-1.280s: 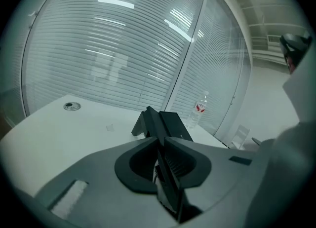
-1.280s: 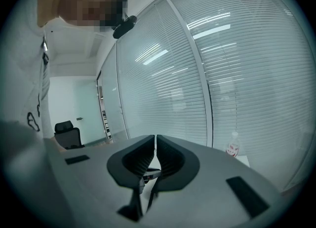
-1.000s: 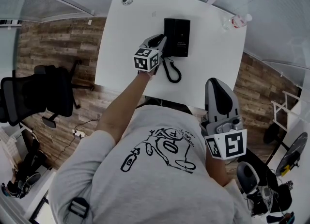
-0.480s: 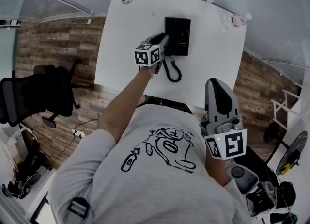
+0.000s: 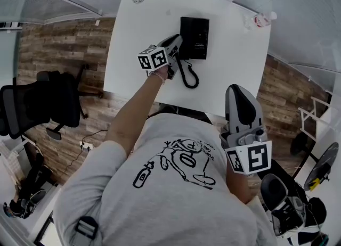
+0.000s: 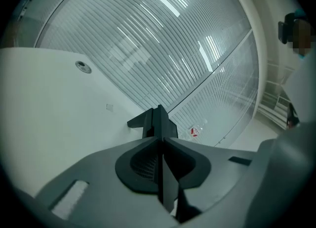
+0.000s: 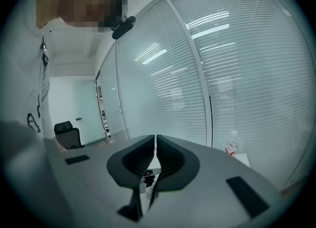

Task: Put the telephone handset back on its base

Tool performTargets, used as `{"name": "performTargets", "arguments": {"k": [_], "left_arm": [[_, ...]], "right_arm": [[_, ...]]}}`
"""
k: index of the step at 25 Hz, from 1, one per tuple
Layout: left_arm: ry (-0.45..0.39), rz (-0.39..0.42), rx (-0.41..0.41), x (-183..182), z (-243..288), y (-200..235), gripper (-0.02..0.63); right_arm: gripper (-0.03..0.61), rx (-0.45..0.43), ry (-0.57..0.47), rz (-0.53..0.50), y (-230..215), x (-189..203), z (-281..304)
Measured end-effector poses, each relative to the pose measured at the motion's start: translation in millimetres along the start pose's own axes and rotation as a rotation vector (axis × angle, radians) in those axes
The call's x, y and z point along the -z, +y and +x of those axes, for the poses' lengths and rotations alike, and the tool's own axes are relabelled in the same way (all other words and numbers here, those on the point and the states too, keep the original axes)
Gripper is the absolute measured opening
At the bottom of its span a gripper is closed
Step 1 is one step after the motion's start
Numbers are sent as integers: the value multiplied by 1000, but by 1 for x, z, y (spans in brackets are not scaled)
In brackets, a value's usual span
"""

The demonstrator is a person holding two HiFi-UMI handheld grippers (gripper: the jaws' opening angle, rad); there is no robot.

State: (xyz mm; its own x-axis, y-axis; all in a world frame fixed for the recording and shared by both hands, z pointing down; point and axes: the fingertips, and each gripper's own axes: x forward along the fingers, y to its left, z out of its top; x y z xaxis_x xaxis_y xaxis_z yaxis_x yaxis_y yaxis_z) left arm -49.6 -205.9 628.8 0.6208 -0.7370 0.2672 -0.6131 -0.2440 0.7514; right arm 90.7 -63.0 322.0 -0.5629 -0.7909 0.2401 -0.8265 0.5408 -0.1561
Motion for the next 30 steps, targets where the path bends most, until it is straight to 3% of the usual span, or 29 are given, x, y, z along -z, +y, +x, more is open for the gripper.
{"name": "performTargets", "arguments": {"k": [2,5,8,13,16,23,30], "left_arm": [[-12,-25,12,0,-1,2,29],[2,18,-1,2,3,4,29],[30,125,-57,4,5,2,34],[124,407,-214,5,7,-6,47],[155,440,-230,6,7,-6,48],[208,430,-225,6,5,0,114],[224,448,-216,6,10,1,120]], "right_arm": [[11,0,1,0,0,0,0],[11,-3,2,0,0,1,0],[11,-3,1,1,1,2,0],[11,-9,-1,-2,5,1,-3],[11,-17,19,-13,3,14,3],[11,-69,239,-14,-3,134,62],[12,-112,434,-27,-5,236,113]]}}
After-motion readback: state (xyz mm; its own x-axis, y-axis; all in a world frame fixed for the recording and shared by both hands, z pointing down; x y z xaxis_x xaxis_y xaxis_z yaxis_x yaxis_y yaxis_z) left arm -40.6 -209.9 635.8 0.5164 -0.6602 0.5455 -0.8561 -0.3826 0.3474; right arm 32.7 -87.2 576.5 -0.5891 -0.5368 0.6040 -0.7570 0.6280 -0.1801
